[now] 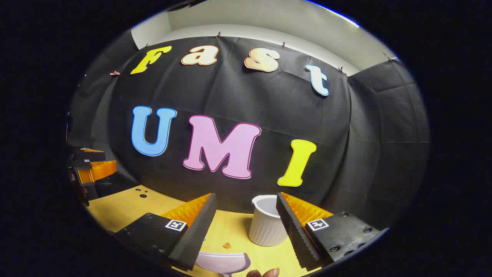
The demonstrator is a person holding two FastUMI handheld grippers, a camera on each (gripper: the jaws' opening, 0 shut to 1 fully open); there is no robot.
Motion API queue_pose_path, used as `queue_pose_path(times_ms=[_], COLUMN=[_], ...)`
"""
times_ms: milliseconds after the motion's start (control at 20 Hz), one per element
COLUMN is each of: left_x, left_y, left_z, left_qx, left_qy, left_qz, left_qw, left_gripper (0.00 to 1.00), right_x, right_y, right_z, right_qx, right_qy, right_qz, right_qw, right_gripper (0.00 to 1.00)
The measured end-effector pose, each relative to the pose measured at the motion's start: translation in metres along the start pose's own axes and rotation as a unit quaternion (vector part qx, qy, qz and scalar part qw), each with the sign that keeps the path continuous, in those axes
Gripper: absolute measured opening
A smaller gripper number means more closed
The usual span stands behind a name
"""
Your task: Pick up the small broom and dustpan from the desktop, sweep the trash into the dustpan with the broom, and then empty the trash into the garbage bin.
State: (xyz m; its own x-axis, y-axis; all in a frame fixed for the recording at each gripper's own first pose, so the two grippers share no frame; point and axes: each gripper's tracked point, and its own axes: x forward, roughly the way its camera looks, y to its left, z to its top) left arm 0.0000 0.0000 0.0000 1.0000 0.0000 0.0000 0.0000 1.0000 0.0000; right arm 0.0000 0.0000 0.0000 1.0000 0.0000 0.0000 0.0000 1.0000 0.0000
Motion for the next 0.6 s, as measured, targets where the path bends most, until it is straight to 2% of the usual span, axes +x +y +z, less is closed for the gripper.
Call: queue_pose_path(times_ms=[600], left_x=[0.006], left_y=[0.006], left_z=[-0.008], left_qx=[-0.006], left_qy=[0.014], left_qz=[-0.004], left_qw=[1.000], left_gripper=[0.95], right_x=[0.005], right_y=[0.010], right_z=[-0.015], right_qx=[-0.005], right_qy=[0.029], right_qz=[0.013], right_qw=[0.999], right_gripper=[0.96])
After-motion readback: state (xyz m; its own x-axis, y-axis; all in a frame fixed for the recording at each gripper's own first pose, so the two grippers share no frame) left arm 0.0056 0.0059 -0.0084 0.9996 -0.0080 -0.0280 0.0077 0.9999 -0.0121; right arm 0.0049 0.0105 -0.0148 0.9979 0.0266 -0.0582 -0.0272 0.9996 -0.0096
